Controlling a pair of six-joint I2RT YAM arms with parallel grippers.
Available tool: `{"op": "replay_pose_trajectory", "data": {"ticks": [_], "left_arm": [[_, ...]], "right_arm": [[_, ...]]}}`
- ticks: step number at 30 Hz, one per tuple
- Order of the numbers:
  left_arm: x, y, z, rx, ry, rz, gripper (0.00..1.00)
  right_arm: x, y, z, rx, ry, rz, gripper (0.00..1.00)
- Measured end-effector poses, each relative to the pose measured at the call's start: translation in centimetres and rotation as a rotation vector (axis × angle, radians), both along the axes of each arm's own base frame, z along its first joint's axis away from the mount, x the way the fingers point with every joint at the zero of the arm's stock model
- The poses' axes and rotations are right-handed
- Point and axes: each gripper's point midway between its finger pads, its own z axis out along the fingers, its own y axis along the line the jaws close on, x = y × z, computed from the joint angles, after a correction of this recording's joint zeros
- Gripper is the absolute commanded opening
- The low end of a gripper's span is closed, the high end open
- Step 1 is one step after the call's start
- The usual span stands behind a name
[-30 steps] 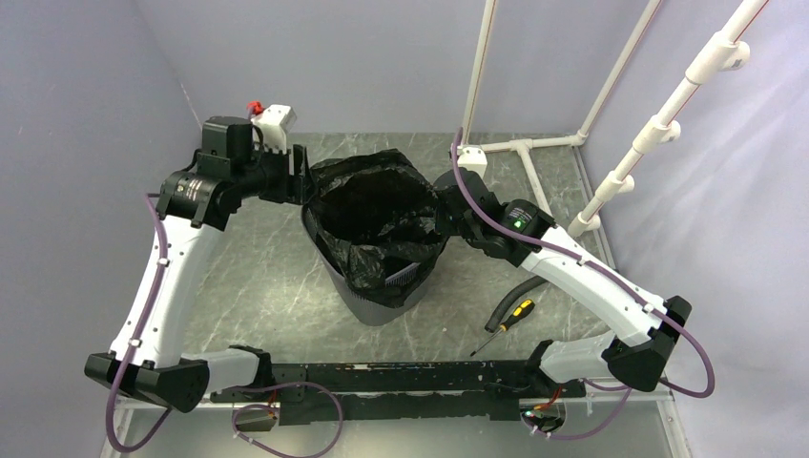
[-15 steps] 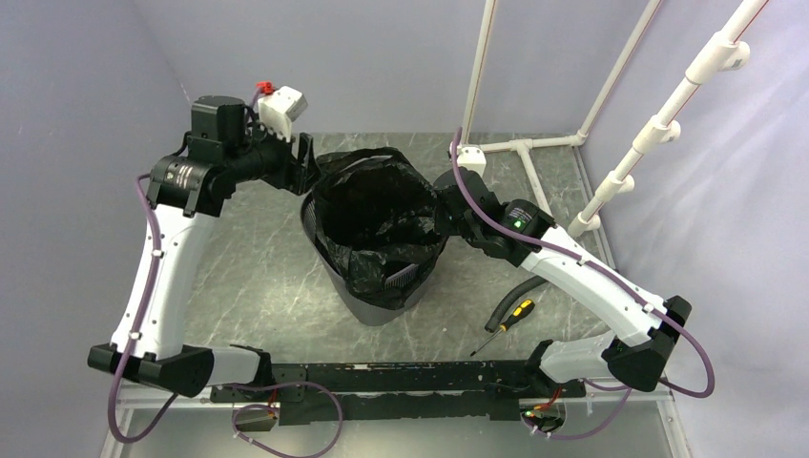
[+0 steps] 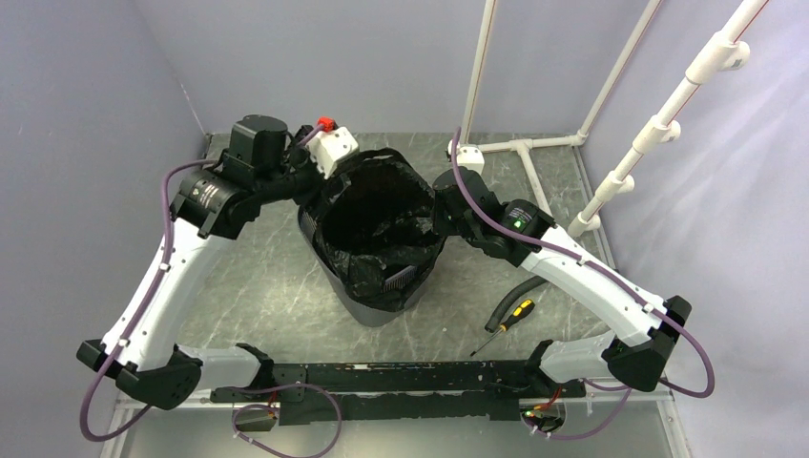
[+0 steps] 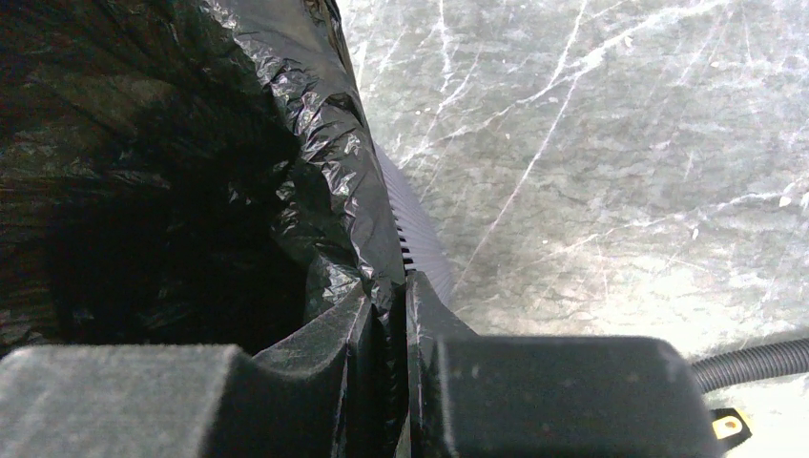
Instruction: Put the trash bags into the trash bin
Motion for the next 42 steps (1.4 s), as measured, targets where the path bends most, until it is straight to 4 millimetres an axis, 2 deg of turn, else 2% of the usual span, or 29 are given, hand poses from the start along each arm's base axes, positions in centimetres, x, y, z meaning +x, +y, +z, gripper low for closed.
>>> {"op": "replay_pose_trajectory", "data": {"ticks": [4,7,11,14,17,21,26,29,35,38,42], "left_arm": [[1.3,0.7,-0.7,0.11,-0.041,0.038,0.55],[2.4,1.3,-1.8,0.169,-0.032,0.085,0.35],[3.0,2.0,-1.9,0.183,-0.037,0.138,0.22],[2.8,2.2,-1.3,0.15,-0.058,0.165,0.15],[2.5,2.5,-1.0,0.105,-0.053,0.197,0.09],[2.9,3.5,-1.7,0.031,0.011,0.279,0.08],[3.1,5.9,-5.3,-0.075,0.163,0.407,0.11],[2.8,6.6,-5.9,-0.15,0.224,0.447,0.13],[2.3,6.0,-5.8,-0.282,0.299,0.46,0.17],[2.3,6.4,-7.1,-0.326,0.359,0.488,0.18],[2.0,6.6,-8.9,-0.385,0.452,0.504,0.2]], "right_arm": [[0.0,0.0,0.0,0.001,0.001,0.002,0.0],[0.0,0.0,0.0,0.0,0.001,0.002,0.01],[0.0,0.0,0.0,0.0,0.001,0.003,0.03],[-0.1,0.0,0.0,-0.002,0.0,0.01,0.15],[-0.3,0.2,0.2,0.003,0.0,0.029,0.36],[-0.6,0.5,1.7,0.048,-0.032,0.06,0.59],[-1.2,0.4,3.8,0.087,-0.08,0.103,0.72],[-1.4,0.5,4.5,0.107,-0.094,0.121,0.76],[-3.1,0.2,6.3,0.204,-0.137,0.171,0.79],[-4.1,0.1,7.3,0.266,-0.16,0.203,0.81],[-6.0,-0.1,7.6,0.344,-0.173,0.259,0.82]]}}
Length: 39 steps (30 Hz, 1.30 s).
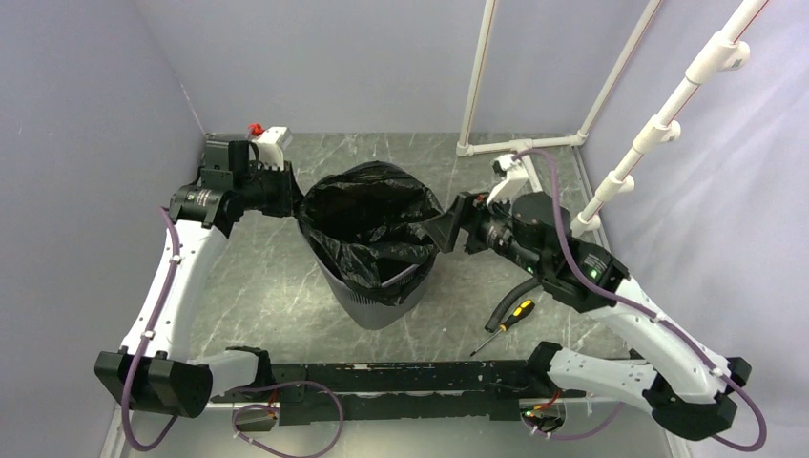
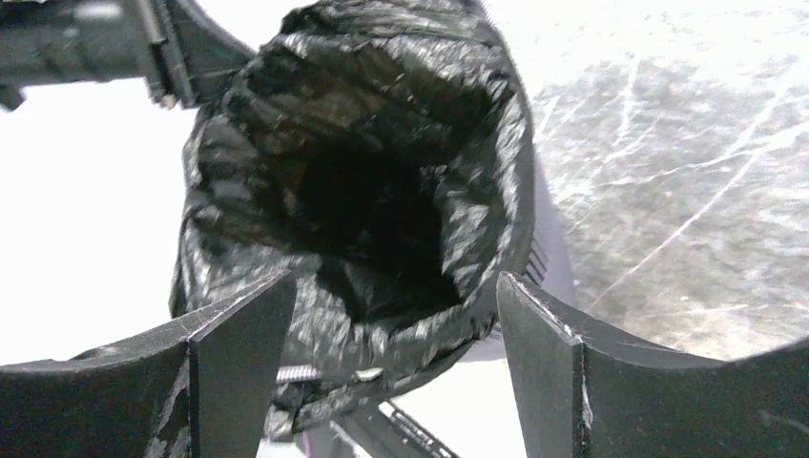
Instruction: Put the trash bags into the trash bin
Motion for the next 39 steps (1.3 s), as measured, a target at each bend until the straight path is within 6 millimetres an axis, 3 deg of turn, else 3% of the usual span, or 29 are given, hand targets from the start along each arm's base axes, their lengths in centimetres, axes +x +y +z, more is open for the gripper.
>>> {"op": "replay_pose_trajectory", "data": {"ticks": [6,11,17,21,25,31,39], "left_arm": [[-0.2,-0.3,-0.5,-0.095,0.031,0.0,0.27],[-0.2,-0.9,0.0,-0.14,0.03,-0.009,0.29],[0.5,-1.3,-0.4,-0.17,0.035,-0.008,0.25],[0.7,-1.7,-3.0,-0.228,0.09,0.022,0.27],[0.7,-2.0,-4.7,-0.277,0.136,0.051,0.29],[0.9,-2.1,-4.5,-0.291,0.137,0.064,0.42],[0.9,-1.4,-3.9,-0.249,0.123,0.076,0.63]], "right_arm": [[-3.3,0.1,-0.6,0.126,-0.006,0.124,0.8],[-5.7,1.6,-1.2,0.183,0.015,0.273,0.76],[-5.6,3.9,-1.8,0.173,0.057,0.353,0.71],[-5.2,4.8,-1.7,0.177,0.061,0.364,0.7],[-4.9,4.5,-1.7,0.177,0.06,0.333,0.71],[-4.3,2.7,-1.5,0.164,0.035,0.244,0.75],[-5.0,-0.4,-0.6,0.161,-0.01,0.171,0.76]]}}
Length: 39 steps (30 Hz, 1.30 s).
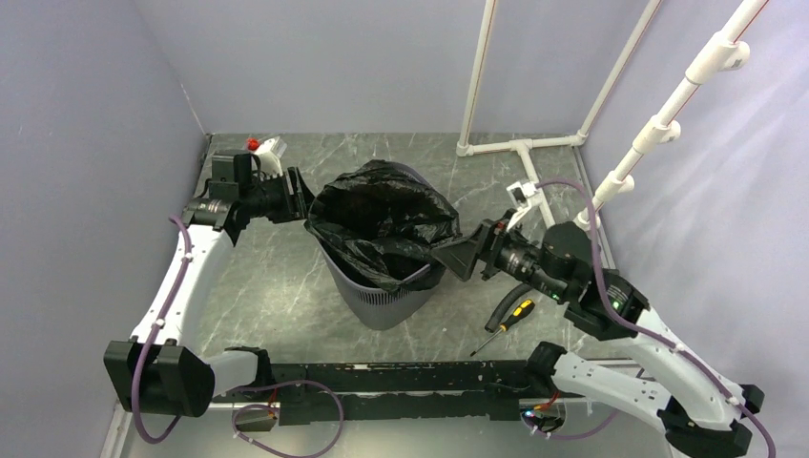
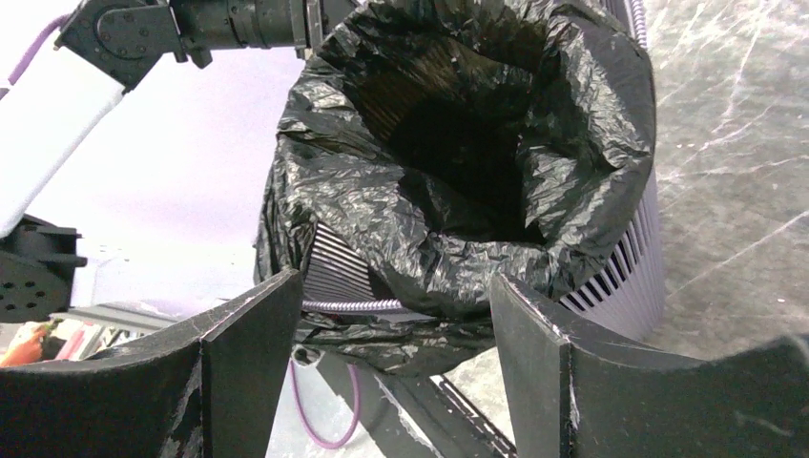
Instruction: Put the trash bags into the trash bin
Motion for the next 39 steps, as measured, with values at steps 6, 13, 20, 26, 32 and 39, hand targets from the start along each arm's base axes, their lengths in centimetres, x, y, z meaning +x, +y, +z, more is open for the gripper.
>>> {"op": "replay_pose_trajectory", "data": {"ticks": [6,13,20,26,32,39], "left_arm": [[-0.1,1.0,2.0,0.066,-0.056,0.016,0.73],[-0.8,1.6,4.0,0.109,-0.123,0.007,0.74],[-2.0,1.8,4.2,0.124,-0.137,-0.006,0.74],[-3.1,2.0,3.6,0.127,-0.127,-0.008,0.73],[-4.5,1.3,1.9,0.068,-0.079,-0.015,0.71],[-6.6,0.6,1.4,-0.006,-0.059,-0.003,0.73]], "right_arm": [[-1.1,-2.3,0.6,0.058,-0.003,-0.048,0.76],[-1.6,-2.7,-1.4,0.061,0.073,-0.066,0.76],[0.2,-0.3,-5.5,-0.067,0.193,-0.066,0.72],[2.8,0.7,-5.7,-0.096,0.176,-0.137,0.68],[7.3,-0.3,-5.2,-0.158,0.135,-0.259,0.68],[10.5,-0.6,-5.2,-0.184,0.134,-0.258,0.75]]}}
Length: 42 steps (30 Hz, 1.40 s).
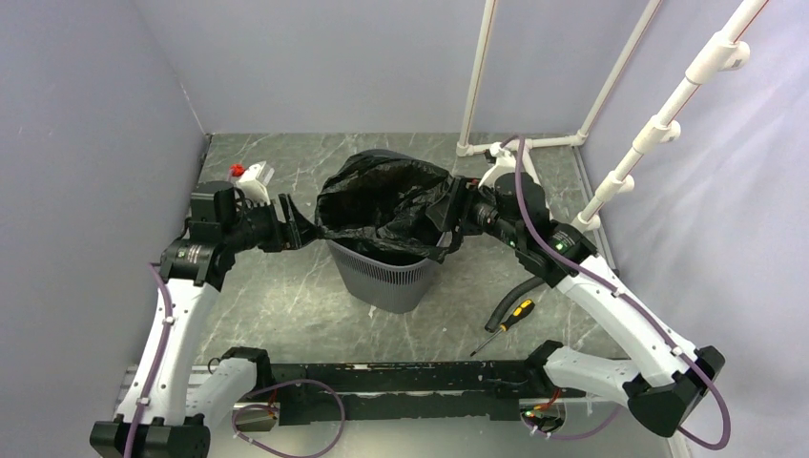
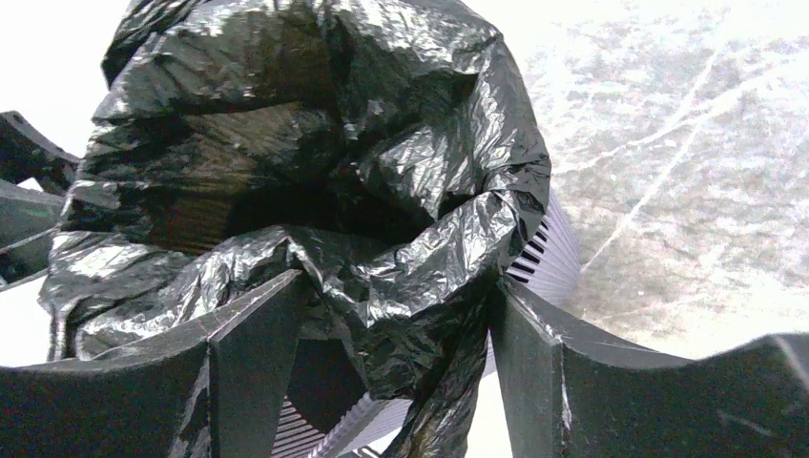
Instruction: Put the trash bags into the trash bin
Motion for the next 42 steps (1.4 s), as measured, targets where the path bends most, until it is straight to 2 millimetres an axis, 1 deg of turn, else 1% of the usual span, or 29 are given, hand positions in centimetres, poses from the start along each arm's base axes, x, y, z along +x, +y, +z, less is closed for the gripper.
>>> {"op": "replay_pose_trajectory", "data": {"ticks": [3,5,11,13,15,18,21,25,29,31,33,35,40,42], "left_arm": [[-0.3,-0.1,0.8,-0.015,-0.025,0.002,0.74],[-0.4,-0.1,0.9,-0.016,-0.029,0.002,0.74],[-0.4,-0.1,0.9,-0.017,-0.03,0.005,0.75],[-0.4,-0.1,0.9,-0.018,-0.031,0.005,0.75],[-0.4,-0.1,0.9,-0.018,-0.03,0.004,0.76],[-0.4,-0.1,0.9,-0.015,-0.03,0.003,0.8],[-0.4,0.0,0.8,-0.009,-0.032,-0.002,0.82],[-0.5,0.0,0.7,0.004,-0.034,-0.01,0.82],[-0.5,0.0,0.7,0.007,-0.036,-0.013,0.82],[-0.5,0.0,0.7,0.009,-0.037,-0.014,0.82],[-0.5,0.0,0.7,0.009,-0.037,-0.014,0.82],[-0.5,0.0,0.7,0.008,-0.037,-0.015,0.82],[-0.6,-0.1,0.8,0.001,-0.037,-0.024,0.81],[-0.6,-0.2,0.7,-0.001,-0.034,-0.027,0.82]], "right_arm": [[-0.2,0.0,1.0,-0.001,-0.023,0.027,0.78],[-0.9,-0.4,1.8,0.007,-0.046,0.036,0.81],[-4.2,-2.8,6.0,0.093,-0.145,0.039,0.86],[-5.0,-3.3,6.9,0.128,-0.164,0.036,0.88],[-5.7,-3.7,7.2,0.162,-0.163,0.025,0.88],[-6.5,-4.2,6.5,0.216,-0.128,0.003,0.88],[-7.3,-4.0,4.5,0.28,-0.064,-0.001,0.86],[-7.9,-2.8,1.8,0.387,0.064,0.0,0.8],[-7.9,-1.4,0.2,0.461,0.186,0.003,0.79],[-7.9,-0.7,-0.1,0.496,0.233,0.007,0.79],[-7.8,-0.2,-0.3,0.525,0.26,0.01,0.75],[-7.8,0.1,-0.3,0.552,0.278,0.014,0.67],[-7.7,0.7,0.7,0.614,0.285,0.032,0.54],[-7.6,0.9,0.9,0.627,0.287,0.036,0.44]]}}
